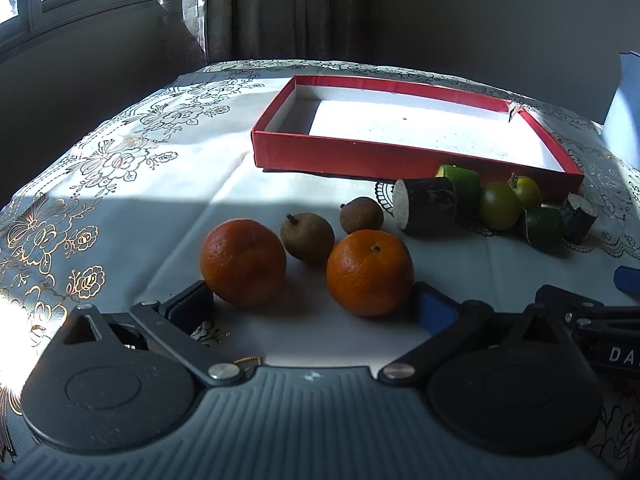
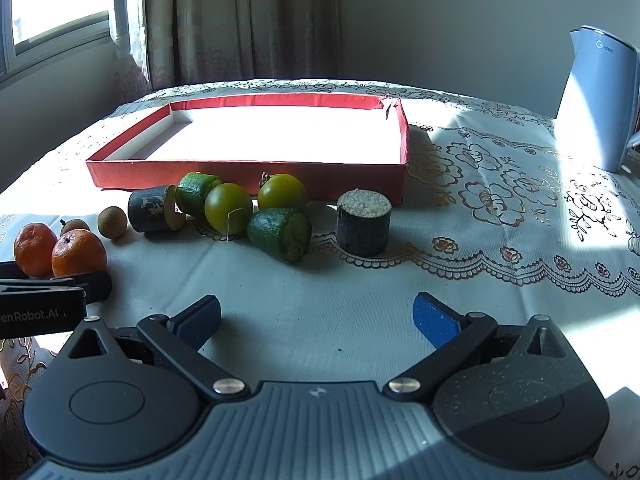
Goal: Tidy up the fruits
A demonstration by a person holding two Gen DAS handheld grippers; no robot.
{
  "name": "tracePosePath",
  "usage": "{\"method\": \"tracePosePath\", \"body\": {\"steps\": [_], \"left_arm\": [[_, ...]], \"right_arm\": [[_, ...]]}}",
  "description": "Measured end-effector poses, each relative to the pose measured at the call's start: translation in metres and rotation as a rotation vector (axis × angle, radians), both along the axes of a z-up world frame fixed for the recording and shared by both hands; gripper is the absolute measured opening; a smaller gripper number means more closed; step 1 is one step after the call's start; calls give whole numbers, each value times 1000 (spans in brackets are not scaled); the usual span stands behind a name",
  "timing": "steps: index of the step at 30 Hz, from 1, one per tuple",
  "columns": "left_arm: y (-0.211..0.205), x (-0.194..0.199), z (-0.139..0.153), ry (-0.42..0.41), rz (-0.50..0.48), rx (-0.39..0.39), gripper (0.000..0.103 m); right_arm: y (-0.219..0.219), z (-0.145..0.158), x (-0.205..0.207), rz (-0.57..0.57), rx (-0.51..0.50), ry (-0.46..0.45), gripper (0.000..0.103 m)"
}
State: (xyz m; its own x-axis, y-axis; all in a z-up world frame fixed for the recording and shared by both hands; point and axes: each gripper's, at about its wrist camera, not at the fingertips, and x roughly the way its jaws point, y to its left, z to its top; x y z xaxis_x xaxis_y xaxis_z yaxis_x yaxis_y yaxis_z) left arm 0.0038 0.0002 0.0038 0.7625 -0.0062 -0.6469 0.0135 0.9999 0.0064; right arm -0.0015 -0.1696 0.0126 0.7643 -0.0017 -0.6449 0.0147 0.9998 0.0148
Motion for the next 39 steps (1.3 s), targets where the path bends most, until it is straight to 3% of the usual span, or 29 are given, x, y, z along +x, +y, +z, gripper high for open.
{"method": "tracePosePath", "body": {"steps": [39], "left_arm": [[-1, 0, 0, -3, -3, -3, 103]], "right_arm": [[-3, 1, -3, 7, 19, -8, 103]]}}
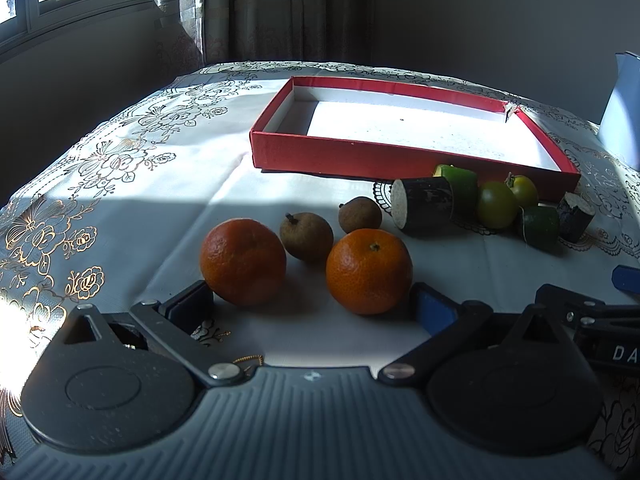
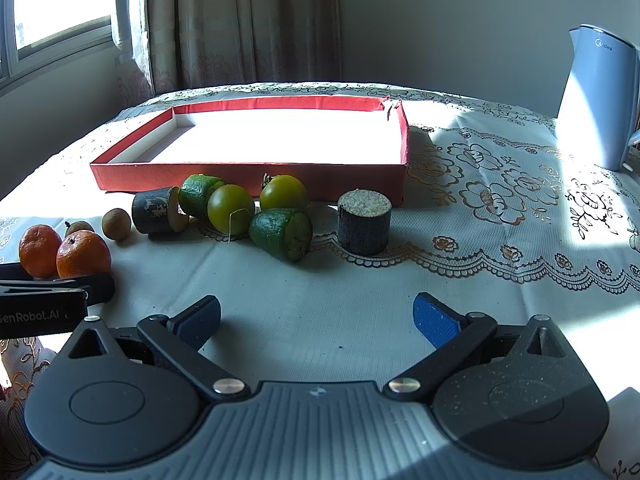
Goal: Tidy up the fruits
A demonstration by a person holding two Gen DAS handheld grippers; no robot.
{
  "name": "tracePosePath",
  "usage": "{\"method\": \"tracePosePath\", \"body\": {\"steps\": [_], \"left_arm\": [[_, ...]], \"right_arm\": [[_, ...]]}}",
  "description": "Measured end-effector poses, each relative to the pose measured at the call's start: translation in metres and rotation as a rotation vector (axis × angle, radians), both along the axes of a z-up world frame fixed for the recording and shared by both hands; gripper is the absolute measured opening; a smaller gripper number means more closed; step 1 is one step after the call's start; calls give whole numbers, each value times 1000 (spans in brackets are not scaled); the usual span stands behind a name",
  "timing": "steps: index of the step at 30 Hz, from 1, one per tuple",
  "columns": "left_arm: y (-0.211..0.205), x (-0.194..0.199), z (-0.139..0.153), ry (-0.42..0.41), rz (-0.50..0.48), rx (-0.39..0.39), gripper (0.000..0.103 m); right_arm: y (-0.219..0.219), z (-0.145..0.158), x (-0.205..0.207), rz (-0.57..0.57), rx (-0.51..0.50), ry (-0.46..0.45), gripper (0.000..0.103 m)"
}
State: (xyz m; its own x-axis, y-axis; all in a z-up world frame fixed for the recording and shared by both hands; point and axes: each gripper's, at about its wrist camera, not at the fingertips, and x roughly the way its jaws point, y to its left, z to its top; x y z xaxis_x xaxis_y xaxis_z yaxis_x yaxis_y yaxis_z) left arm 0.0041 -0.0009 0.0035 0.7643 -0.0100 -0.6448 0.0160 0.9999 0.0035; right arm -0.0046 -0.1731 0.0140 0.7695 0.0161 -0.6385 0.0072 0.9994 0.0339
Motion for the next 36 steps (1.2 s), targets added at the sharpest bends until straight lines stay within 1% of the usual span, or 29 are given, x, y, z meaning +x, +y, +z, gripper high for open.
{"method": "tracePosePath", "body": {"steps": [7, 12, 15, 19, 23, 27, 28, 29, 30, 31, 32, 33, 36], "left_arm": [[0, 0, 0, 0, 0, 0, 103], [0, 0, 0, 0, 0, 0, 103], [0, 0, 0, -1, 0, -1, 103], [0, 0, 0, -1, 0, -1, 103], [0, 0, 0, -1, 0, -1, 103], [0, 0, 0, -1, 0, -1, 103], [0, 0, 0, -1, 0, -1, 103], [0, 0, 0, -1, 0, -1, 103], [0, 0, 0, -1, 0, -1, 103], [0, 0, 0, -1, 0, -1, 103], [0, 0, 0, -1, 0, -2, 103], [0, 0, 0, -1, 0, -2, 103], [-1, 0, 0, -1, 0, -2, 103]], "right_arm": [[-2, 1, -1, 1, 13, -4, 103], [-13, 4, -7, 35, 74, -17, 103], [-24, 7, -15, 61, 98, -48, 103], [-40, 18, -20, 57, 64, -108, 103], [-53, 34, -15, 50, 31, -158, 103], [-55, 39, -2, 39, -42, -174, 102], [-54, 39, 0, 40, -55, -178, 99], [-53, 39, 4, 47, -68, -172, 88], [-53, 38, 8, 55, -70, -160, 82], [-53, 38, 11, 61, -66, -148, 70], [-53, 36, 14, 69, -61, -135, 60], [-53, 35, 17, 76, -60, -124, 58], [-51, 32, 21, 97, -52, -107, 58]]}}
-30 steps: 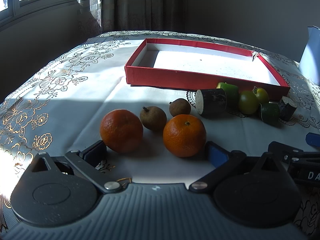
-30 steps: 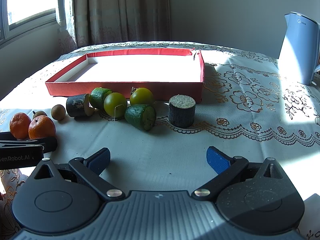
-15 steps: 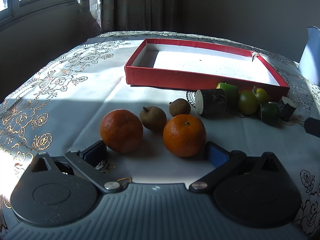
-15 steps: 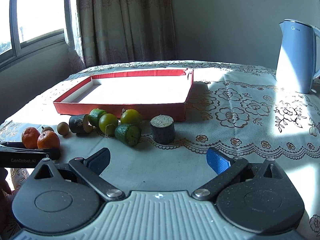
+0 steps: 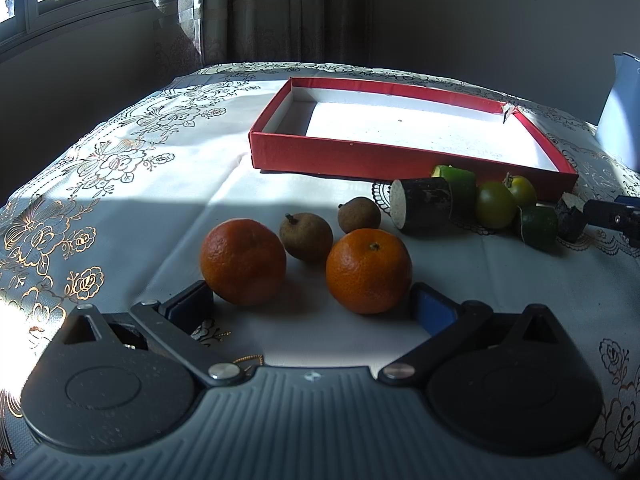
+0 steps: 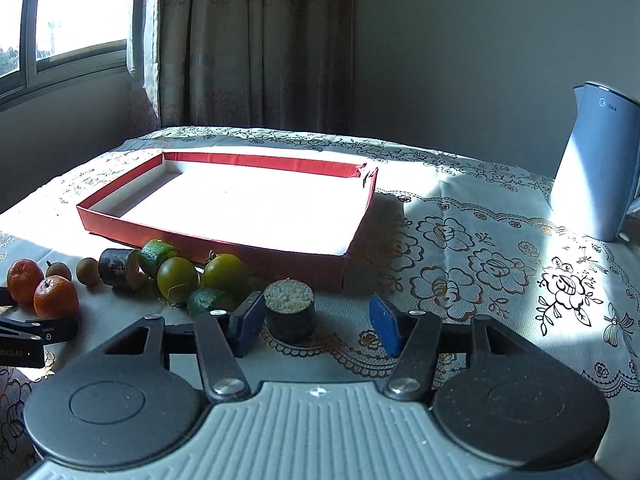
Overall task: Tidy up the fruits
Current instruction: 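Close the right gripper on the dark cucumber chunk, then carry the cucumber chunk into the red box and open the right gripper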
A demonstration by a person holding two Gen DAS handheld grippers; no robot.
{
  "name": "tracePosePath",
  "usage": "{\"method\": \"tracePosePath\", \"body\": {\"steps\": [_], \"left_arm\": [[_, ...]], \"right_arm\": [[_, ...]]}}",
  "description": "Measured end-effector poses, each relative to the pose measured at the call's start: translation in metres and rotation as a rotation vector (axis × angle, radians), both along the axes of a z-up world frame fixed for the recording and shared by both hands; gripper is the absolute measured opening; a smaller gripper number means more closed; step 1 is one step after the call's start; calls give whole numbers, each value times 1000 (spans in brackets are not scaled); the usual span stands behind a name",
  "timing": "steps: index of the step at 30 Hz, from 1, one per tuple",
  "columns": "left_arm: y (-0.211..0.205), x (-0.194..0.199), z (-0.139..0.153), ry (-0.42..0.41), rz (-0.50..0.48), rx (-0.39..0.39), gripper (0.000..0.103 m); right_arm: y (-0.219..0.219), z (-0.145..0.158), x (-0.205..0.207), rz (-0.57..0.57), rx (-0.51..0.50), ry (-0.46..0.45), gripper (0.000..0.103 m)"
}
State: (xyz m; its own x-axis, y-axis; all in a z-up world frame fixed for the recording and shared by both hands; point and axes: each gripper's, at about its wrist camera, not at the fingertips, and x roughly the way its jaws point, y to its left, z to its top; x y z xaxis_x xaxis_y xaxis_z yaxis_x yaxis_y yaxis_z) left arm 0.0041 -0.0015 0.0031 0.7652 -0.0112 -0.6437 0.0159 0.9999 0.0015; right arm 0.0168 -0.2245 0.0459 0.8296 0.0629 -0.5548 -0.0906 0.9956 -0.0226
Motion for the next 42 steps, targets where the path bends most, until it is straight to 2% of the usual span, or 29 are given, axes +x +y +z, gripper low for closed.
{"method": "tracePosePath", "body": {"steps": [7, 14, 17, 21, 24, 28, 35, 42], "left_arm": [[0, 0, 0, 0, 0, 0, 103], [-2, 1, 0, 0, -1, 1, 103], [-1, 1, 0, 0, -1, 1, 103], [-1, 0, 0, 0, 0, 1, 103], [-1, 1, 0, 0, 0, 2, 103], [-1, 1, 0, 0, -1, 1, 103], [-3, 2, 0, -1, -3, -1, 103], [-2, 2, 0, 0, -3, 1, 103]], "right_arm": [[5, -3, 10, 42, -4, 25, 58], [10, -16, 32, 61, -24, 85, 40], [9, -18, 34, 67, -9, 81, 33], [8, -13, 28, 60, 5, 52, 33], [5, 5, 20, 53, 34, -19, 33], [3, 19, 39, 28, 48, -67, 33], [2, 2, 86, 2, 52, -10, 33], [2, -14, 93, 6, 43, 41, 33]]}}
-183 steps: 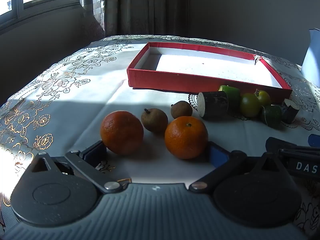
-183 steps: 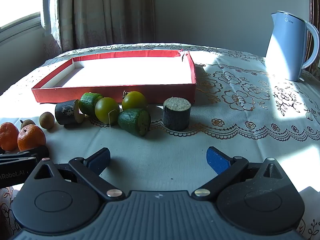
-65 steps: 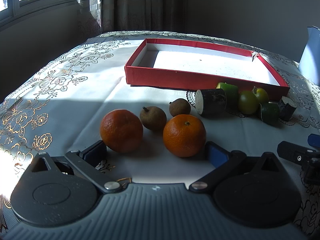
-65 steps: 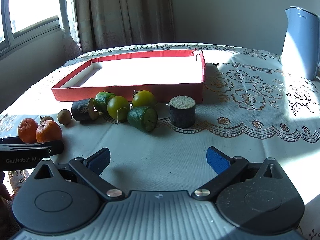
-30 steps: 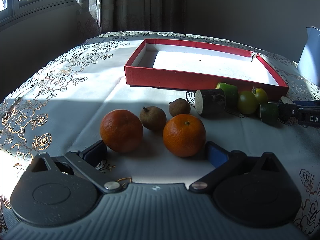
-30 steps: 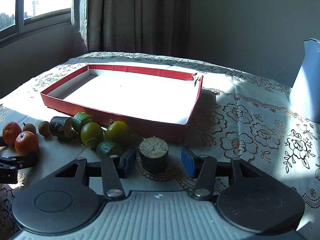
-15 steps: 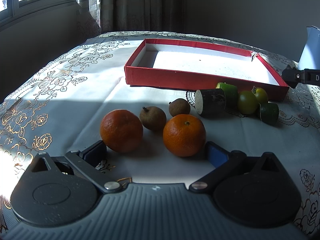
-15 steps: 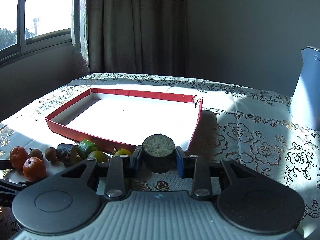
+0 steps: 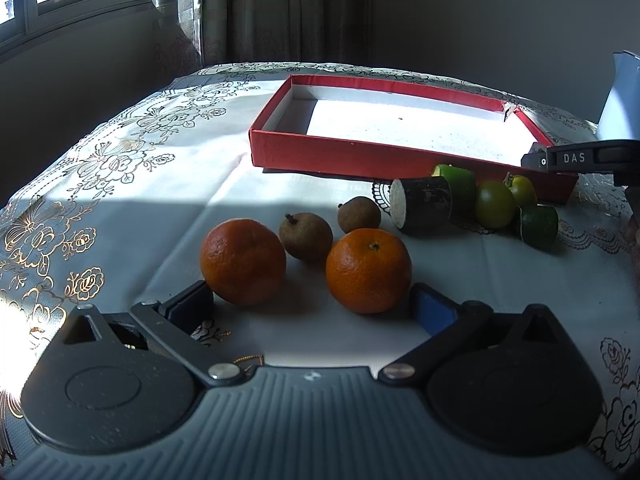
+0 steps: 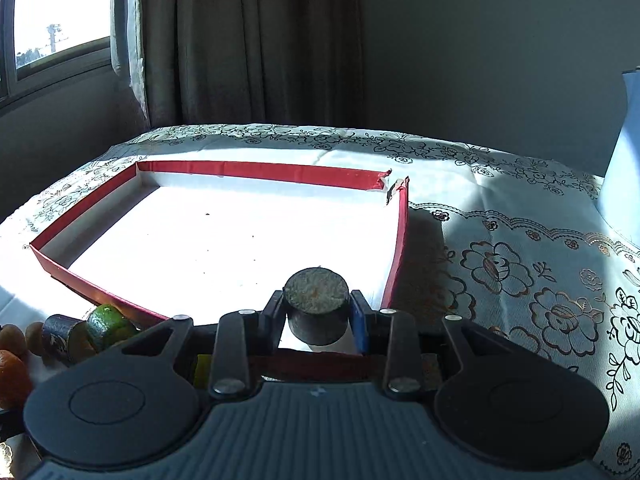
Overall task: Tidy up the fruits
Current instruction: 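Carry the cucumber chunk into the red box and open the right gripper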
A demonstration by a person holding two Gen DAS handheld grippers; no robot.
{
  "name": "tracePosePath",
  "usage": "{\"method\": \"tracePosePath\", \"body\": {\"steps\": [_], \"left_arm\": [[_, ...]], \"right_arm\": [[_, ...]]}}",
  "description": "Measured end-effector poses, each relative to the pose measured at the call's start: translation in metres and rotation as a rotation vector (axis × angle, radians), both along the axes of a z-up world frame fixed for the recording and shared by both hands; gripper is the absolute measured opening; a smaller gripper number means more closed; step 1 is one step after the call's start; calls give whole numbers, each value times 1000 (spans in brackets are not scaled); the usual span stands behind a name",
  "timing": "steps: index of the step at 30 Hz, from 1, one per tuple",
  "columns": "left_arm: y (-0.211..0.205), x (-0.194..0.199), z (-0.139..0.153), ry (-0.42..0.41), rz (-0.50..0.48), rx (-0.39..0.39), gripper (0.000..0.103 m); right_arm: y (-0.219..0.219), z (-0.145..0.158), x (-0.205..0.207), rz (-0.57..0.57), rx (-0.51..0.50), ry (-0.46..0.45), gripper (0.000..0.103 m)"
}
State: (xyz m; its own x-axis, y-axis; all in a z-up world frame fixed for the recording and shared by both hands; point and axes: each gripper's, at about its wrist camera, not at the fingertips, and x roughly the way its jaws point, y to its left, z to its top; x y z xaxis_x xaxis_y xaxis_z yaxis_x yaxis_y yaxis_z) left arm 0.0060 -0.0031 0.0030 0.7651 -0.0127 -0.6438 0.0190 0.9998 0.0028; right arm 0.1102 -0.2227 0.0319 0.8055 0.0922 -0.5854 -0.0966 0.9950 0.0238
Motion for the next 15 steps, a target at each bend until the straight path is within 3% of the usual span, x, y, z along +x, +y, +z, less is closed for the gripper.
{"method": "tracePosePath", "body": {"steps": [3, 10, 13, 15], "left_arm": [[0, 0, 0, 0, 0, 1, 103], [0, 0, 0, 0, 0, 0, 103], [1, -1, 0, -2, -2, -2, 103], [3, -2, 0, -5, -6, -11, 103]], "right_arm": [[5, 3, -1, 15, -40, 38, 33], [-2, 14, -10, 15, -22, 136, 34], [-6, 15, -12, 22, -6, 122, 37], [-12, 15, -16, 32, 52, 80, 46]]}}
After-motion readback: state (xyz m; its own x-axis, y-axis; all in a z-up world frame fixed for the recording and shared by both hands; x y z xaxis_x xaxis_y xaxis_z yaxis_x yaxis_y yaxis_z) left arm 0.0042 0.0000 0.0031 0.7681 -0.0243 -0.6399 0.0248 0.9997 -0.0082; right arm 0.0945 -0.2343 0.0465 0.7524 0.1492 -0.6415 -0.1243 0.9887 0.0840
